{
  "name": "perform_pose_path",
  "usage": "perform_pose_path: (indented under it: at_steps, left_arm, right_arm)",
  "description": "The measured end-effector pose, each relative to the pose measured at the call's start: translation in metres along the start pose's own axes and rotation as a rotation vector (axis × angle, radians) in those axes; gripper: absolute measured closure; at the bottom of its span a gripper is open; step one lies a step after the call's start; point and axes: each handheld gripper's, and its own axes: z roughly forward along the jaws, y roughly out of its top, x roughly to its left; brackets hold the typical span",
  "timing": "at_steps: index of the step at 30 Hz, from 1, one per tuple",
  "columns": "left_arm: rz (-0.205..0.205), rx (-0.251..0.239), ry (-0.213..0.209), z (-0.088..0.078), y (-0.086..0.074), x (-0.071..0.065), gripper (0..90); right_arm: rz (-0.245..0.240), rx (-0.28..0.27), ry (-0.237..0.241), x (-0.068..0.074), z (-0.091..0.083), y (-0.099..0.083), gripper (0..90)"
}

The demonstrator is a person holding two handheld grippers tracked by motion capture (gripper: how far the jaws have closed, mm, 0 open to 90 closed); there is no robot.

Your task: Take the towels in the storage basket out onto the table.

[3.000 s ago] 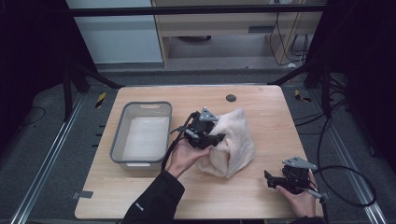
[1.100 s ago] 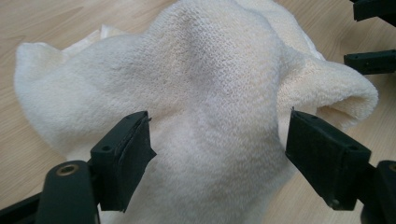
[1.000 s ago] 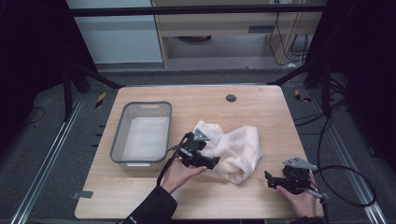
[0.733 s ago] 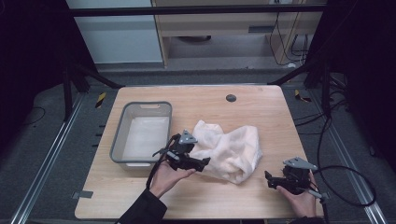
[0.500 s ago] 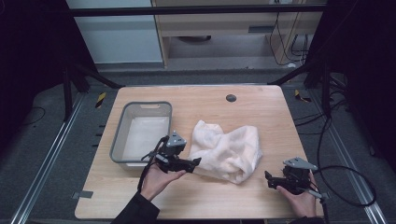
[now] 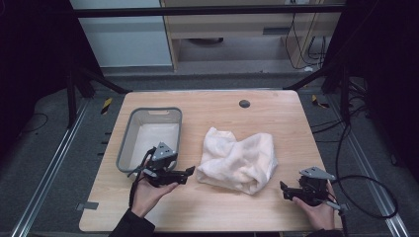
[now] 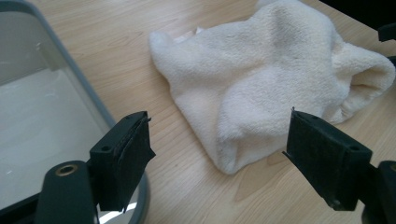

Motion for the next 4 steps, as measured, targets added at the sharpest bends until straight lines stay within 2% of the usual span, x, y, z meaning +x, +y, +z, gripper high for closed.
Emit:
perform_pose_path:
  at_steps: [4]
  left_arm:
    - [-0.016, -0.018, 0.011, -0.0092, -0.0074, 0.0067, 21.4]
  right_arm:
    - [0.008, 0.001, 0.002, -0.0007, -0.0006, -0.0002, 2.7]
